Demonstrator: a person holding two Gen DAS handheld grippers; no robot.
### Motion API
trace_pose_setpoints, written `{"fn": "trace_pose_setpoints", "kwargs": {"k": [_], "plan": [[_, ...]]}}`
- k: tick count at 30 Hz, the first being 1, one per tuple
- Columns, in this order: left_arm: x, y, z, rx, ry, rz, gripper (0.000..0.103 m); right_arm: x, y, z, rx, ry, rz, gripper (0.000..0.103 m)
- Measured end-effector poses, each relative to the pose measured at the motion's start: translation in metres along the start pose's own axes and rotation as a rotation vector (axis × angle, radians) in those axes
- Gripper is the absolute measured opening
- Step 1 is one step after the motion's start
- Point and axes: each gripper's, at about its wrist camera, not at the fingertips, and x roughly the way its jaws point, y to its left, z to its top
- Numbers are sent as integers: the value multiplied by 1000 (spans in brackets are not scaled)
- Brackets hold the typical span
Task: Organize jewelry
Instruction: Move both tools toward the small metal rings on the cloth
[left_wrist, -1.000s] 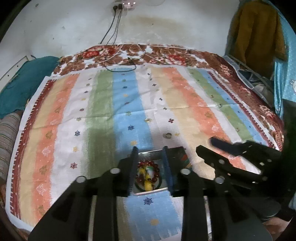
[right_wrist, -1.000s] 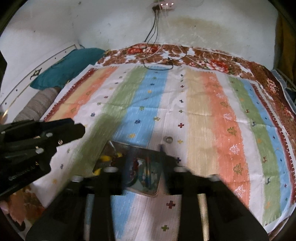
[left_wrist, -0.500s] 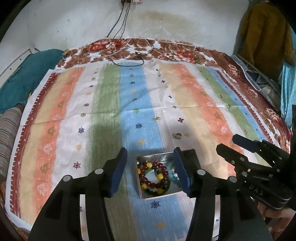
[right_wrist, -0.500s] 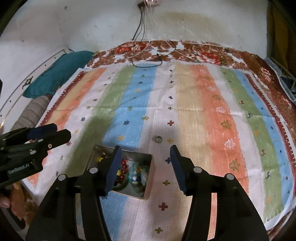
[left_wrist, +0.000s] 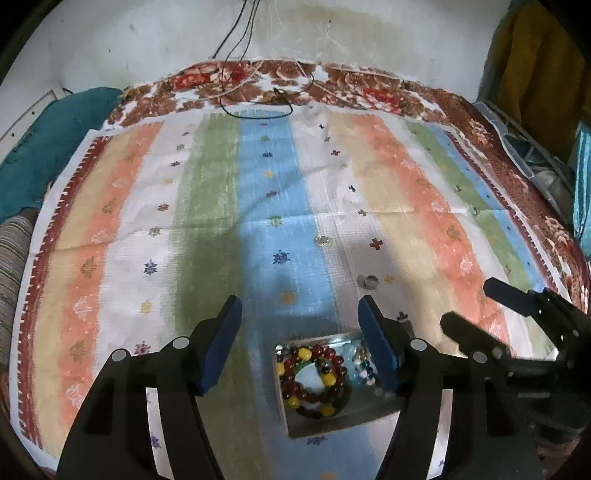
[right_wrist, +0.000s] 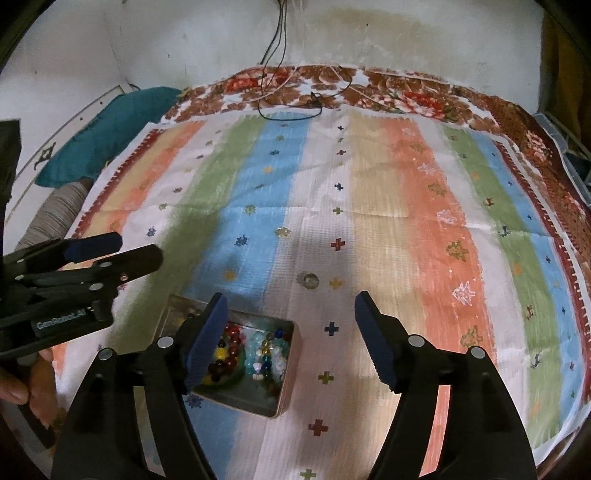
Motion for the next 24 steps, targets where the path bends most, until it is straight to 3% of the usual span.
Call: {"fn": "trace_pose_setpoints", "kwargs": {"k": [24], "plan": [[90, -11, 41, -21, 143, -42, 70, 62, -19, 17, 16, 136, 37, 72]]}}
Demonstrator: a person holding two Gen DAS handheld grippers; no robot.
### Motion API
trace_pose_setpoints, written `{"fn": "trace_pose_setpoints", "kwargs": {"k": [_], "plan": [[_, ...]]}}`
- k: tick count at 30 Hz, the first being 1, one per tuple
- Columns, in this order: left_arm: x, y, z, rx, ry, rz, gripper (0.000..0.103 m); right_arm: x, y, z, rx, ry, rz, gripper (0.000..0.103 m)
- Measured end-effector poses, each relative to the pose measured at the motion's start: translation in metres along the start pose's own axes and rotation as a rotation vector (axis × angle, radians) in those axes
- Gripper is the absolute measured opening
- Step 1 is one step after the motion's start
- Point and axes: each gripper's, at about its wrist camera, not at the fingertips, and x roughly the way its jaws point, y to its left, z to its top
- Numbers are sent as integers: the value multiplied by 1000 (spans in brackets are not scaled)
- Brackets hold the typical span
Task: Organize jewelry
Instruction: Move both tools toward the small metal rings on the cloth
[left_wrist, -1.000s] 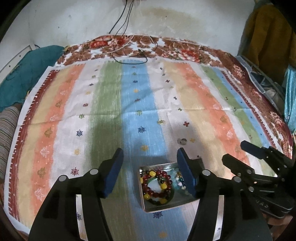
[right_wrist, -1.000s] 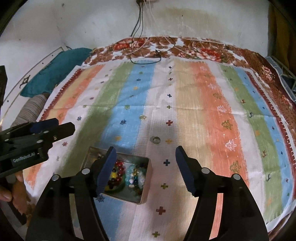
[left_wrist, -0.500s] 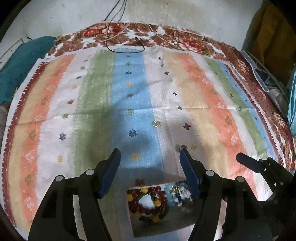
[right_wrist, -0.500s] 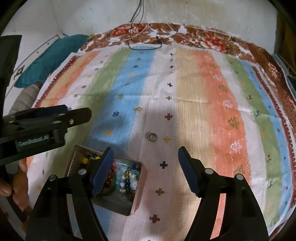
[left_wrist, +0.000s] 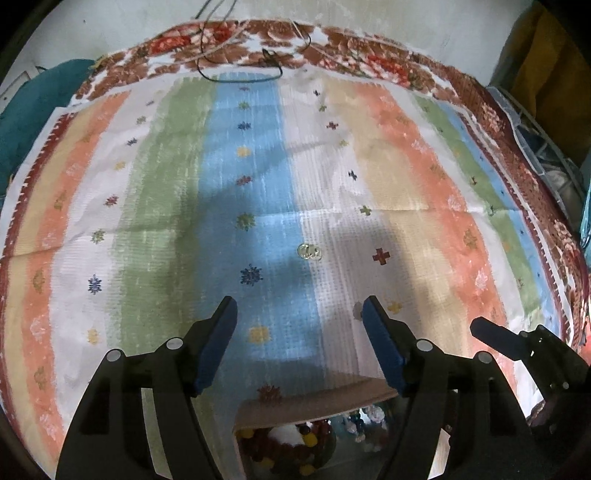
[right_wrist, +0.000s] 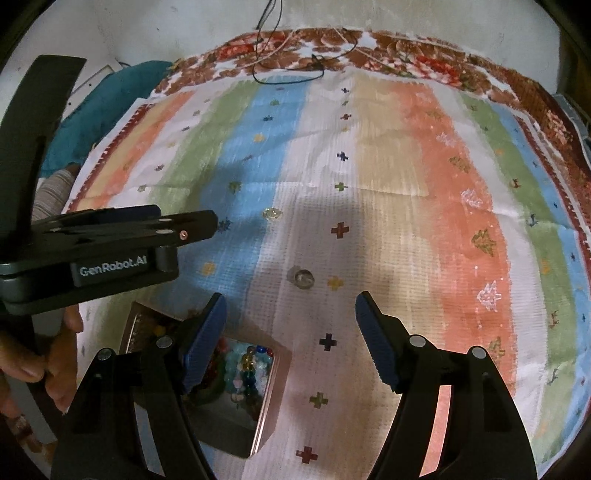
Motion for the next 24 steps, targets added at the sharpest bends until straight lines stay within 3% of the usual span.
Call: {"fn": "trace_pose_setpoints", "kwargs": {"k": [14, 24], "plan": [[28, -1, 14, -16, 71, -44, 70, 26, -7, 5, 33, 60, 42, 72], [50, 2, 28, -15, 103, -21, 70, 43, -10, 11, 30, 81, 27, 72]]}}
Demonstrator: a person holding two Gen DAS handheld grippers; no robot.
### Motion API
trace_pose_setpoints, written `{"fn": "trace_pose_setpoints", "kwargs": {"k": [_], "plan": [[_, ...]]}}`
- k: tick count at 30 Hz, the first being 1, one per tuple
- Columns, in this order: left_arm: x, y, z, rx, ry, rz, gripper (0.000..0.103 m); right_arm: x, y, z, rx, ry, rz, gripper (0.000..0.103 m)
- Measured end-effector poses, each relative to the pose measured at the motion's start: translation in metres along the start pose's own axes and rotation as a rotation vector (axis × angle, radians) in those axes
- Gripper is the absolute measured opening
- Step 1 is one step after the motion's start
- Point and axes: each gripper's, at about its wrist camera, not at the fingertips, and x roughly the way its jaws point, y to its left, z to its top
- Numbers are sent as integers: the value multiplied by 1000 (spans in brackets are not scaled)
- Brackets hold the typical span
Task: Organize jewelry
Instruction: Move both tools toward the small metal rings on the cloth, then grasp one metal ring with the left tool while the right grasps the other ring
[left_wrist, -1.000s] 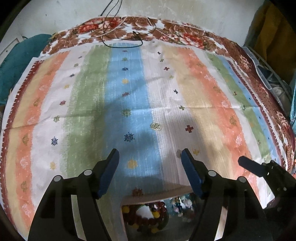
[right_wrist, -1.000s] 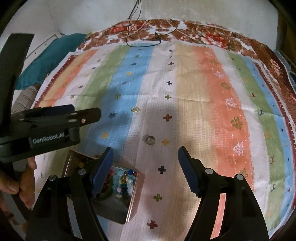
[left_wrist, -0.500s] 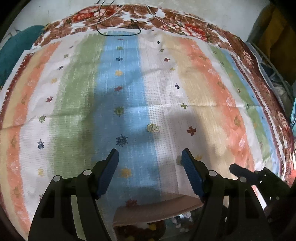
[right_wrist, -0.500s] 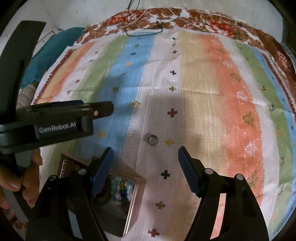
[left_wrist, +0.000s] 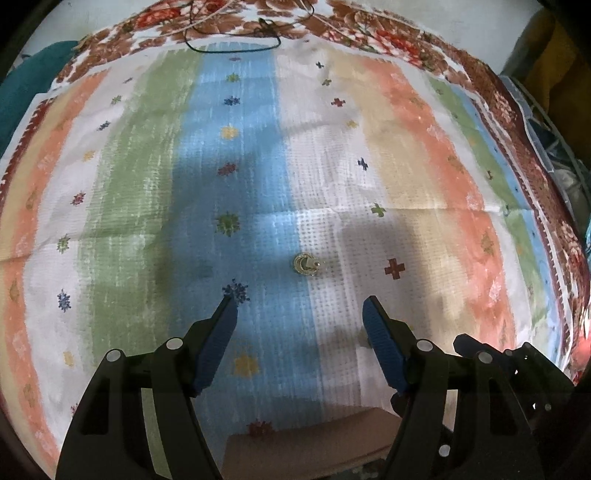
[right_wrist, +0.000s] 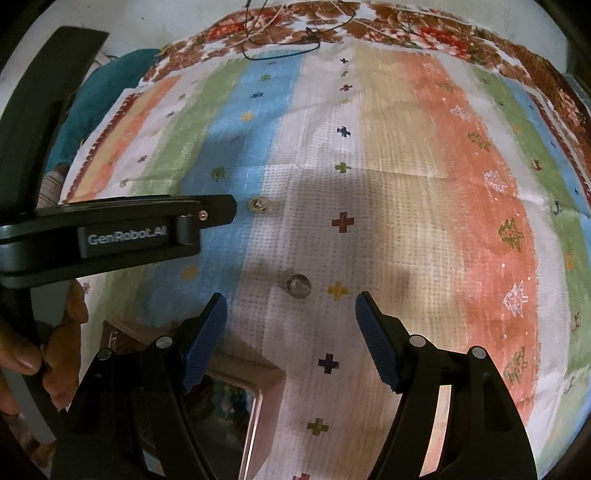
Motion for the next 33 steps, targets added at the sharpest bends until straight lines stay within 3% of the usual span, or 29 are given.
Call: {"fn": "trace_pose_setpoints", "kwargs": {"k": [19, 21, 26, 30, 33], "plan": [[46, -1, 19, 56, 67, 14, 65, 36, 2, 18, -17, 76, -8, 72], [48, 0, 20, 53, 71, 10, 60, 41, 2, 18, -20, 87, -16, 66], [54, 1, 23, 68, 86, -10, 57, 51, 1, 19, -17, 107, -21, 64], [58, 0, 26, 81, 95, -9, 46, 58, 0, 20, -9, 117, -14, 58], [62, -4, 26, 110, 105, 5, 44, 60, 1, 19, -9, 122, -14, 48]]}}
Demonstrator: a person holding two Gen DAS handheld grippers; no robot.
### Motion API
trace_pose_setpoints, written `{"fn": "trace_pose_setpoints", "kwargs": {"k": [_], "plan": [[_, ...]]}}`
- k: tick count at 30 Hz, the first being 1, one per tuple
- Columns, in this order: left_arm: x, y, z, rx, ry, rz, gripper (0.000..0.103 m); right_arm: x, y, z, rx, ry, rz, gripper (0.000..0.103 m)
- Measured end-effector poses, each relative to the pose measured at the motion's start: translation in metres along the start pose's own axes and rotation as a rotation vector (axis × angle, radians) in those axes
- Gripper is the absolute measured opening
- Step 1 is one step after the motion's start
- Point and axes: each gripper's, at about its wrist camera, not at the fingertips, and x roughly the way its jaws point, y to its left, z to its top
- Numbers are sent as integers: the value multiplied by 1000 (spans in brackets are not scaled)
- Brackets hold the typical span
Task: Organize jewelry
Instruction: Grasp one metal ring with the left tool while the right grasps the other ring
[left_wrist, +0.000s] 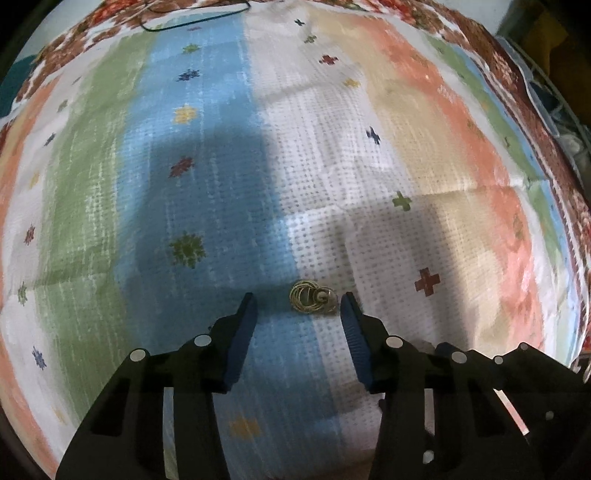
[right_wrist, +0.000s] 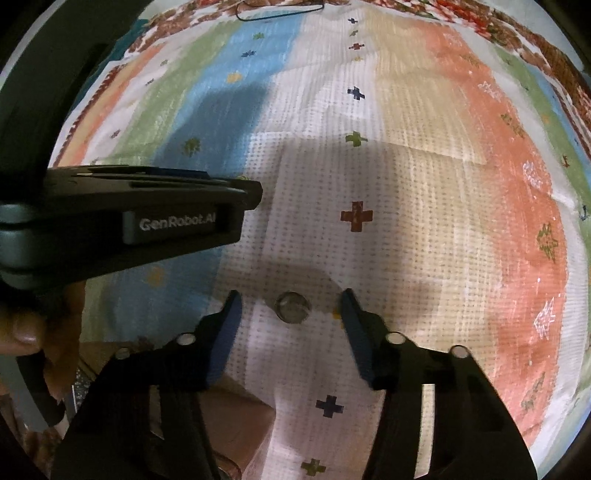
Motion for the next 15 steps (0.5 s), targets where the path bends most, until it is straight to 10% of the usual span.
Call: {"fn": "trace_pose_setpoints", "kwargs": {"k": [8, 15], "plan": [[1, -7, 3, 24, -15, 34, 23, 4, -5, 0, 16, 5, 21, 21], [-2, -1, 0, 1, -25, 19, 11, 3, -4, 2, 14, -2, 24, 20]]}}
